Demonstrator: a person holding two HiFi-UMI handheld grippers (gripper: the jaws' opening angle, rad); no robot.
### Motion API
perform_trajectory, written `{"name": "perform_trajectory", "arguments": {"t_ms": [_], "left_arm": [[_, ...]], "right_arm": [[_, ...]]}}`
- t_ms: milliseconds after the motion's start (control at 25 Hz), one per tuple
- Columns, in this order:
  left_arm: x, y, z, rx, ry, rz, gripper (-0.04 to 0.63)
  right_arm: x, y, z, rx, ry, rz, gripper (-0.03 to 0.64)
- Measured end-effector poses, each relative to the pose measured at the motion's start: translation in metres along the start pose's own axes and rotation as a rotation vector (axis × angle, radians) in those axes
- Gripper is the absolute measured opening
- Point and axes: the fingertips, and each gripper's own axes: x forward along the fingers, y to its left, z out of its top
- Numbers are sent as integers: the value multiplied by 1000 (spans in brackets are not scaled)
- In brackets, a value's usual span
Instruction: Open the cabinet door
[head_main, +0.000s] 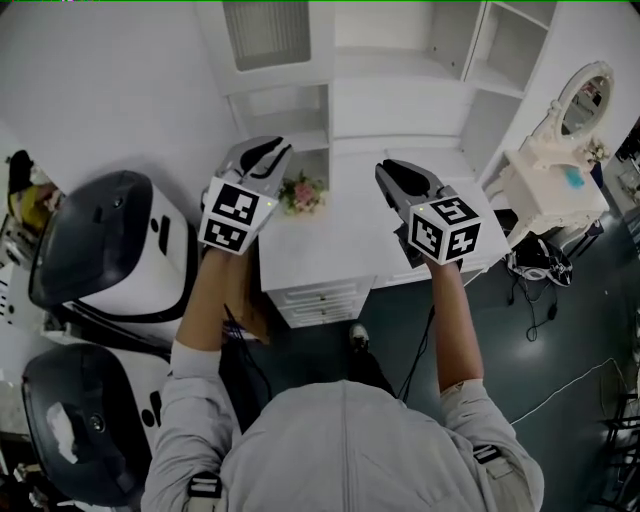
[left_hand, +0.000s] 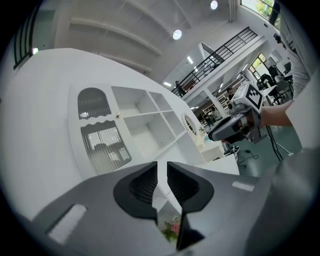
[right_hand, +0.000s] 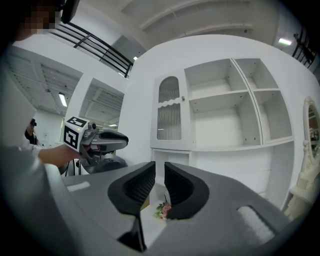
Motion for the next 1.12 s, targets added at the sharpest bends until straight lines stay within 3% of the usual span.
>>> {"name": "perform_trajectory", "arguments": {"t_ms": [240,640,1120], "left_arm": [[52,41,5,33,-5,61,84],[146,110,53,112,-38,150,109],[205,187,129,200,-76,250,128]], "right_arm": [[51,-43,-3,-6,15,56,84],[137,-118,36,-32,-8,163,137],[215,-143,69,-62,-44,292,153]]}}
